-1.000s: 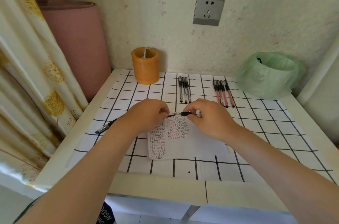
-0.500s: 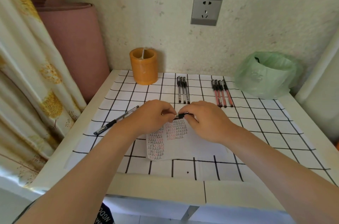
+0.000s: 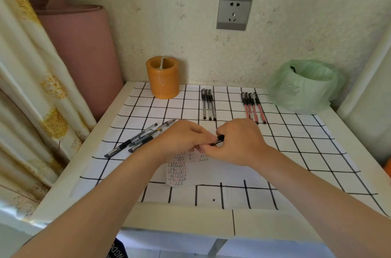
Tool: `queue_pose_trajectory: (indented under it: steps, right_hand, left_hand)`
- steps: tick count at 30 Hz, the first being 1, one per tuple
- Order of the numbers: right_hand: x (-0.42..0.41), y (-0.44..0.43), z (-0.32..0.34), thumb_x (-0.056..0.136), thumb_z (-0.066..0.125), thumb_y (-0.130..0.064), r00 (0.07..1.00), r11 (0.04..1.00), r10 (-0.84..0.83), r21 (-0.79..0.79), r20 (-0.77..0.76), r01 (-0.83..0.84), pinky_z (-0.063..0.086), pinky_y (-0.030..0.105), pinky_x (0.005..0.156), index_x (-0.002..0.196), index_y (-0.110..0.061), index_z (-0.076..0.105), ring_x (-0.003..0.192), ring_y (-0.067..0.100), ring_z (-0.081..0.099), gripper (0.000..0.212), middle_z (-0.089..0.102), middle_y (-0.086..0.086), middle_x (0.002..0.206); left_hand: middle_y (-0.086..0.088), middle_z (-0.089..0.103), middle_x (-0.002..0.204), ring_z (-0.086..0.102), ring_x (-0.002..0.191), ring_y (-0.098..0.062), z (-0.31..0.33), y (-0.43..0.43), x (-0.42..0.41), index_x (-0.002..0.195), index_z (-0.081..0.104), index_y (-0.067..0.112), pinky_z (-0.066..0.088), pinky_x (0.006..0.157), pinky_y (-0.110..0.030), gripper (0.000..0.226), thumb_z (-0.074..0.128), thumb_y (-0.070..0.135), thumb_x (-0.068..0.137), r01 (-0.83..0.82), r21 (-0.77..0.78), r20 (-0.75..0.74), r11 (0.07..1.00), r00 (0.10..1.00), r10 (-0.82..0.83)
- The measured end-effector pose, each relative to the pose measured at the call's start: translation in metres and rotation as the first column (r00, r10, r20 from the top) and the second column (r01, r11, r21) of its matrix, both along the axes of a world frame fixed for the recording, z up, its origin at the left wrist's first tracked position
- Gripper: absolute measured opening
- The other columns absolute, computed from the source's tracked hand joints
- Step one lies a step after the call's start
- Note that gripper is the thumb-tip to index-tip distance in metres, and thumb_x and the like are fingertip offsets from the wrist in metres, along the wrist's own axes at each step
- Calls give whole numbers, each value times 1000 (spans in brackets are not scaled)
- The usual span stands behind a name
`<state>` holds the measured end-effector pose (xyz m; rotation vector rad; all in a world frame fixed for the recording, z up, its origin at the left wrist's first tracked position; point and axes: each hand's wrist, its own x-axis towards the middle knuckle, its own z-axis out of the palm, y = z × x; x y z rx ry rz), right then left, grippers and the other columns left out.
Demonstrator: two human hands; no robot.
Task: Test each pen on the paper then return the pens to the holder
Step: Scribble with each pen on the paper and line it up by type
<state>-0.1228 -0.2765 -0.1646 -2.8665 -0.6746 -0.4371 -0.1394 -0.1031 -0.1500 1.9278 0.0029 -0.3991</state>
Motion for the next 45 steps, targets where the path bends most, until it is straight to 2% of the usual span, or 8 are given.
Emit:
queue_pose_trajectory:
  steps: [4,7,10,15,20,25,39,45]
  right_hand:
    - [6,-1,0,74,48,-79,984,993,115,51,-134,-109,38,29,53,70,-23,57,62,10,51,56,54,-10,65]
    - [15,-3,-3,90,63,-33,951,966,208,203,-229,-163,38,26,70,110,-19,58,89,14,53,25,50,-9,97]
    - [21,-3,-3,90,59,-3,960,955,198,258,-198,-144,39,21,72,116,-14,63,84,15,53,29,48,-4,103]
    - [26,12,5,91,64,-14,973,963,74,268,-220,-12,47,28,69,105,-19,73,78,16,56,17,57,-2,90]
    - [37,33,10,89,59,-8,942,926,-160,287,-294,247,50,28,62,101,-12,74,70,22,61,19,72,7,92]
    - [54,61,10,83,52,0,924,907,-188,302,-334,294,56,36,67,86,3,68,82,34,66,17,67,16,84]
    - [79,105,9,87,57,-17,918,959,-280,-132,-282,252,53,32,78,107,-17,64,97,26,62,21,66,3,103]
    - [59,129,12,96,50,-19,986,992,99,-62,-137,-108,52,32,80,120,-26,66,102,20,63,30,64,-1,118]
  left_hand:
    - [-2,77,81,65,68,-6,5,11,4,83,80,20,52,73,-27,10,77,30,82,-25,87,58,996,998,20]
    - [6,76,82,63,70,-8,9,23,13,86,76,22,52,69,-29,12,67,29,90,-217,150,193,965,963,187]
    - [6,75,81,67,78,-11,11,35,20,90,72,23,59,75,-29,7,65,25,92,-393,-12,233,919,893,385]
    - [5,71,94,63,76,-5,3,51,23,110,63,25,45,64,-21,17,65,29,93,-444,28,329,895,850,412]
    - [8,59,114,55,104,-13,-10,81,15,138,45,31,48,83,-33,50,65,33,91,-459,514,530,724,834,153]
    - [-1,52,132,45,123,-22,-19,111,9,134,53,31,41,100,-38,43,58,45,94,-300,786,348,541,937,15]
    - [3,62,126,56,111,-16,-19,156,-6,128,61,28,47,96,-31,33,57,28,95,-165,703,239,692,971,-11]
    - [2,59,127,57,111,-19,-17,172,-12,120,64,30,49,95,-30,34,48,12,95,-129,718,164,684,986,14]
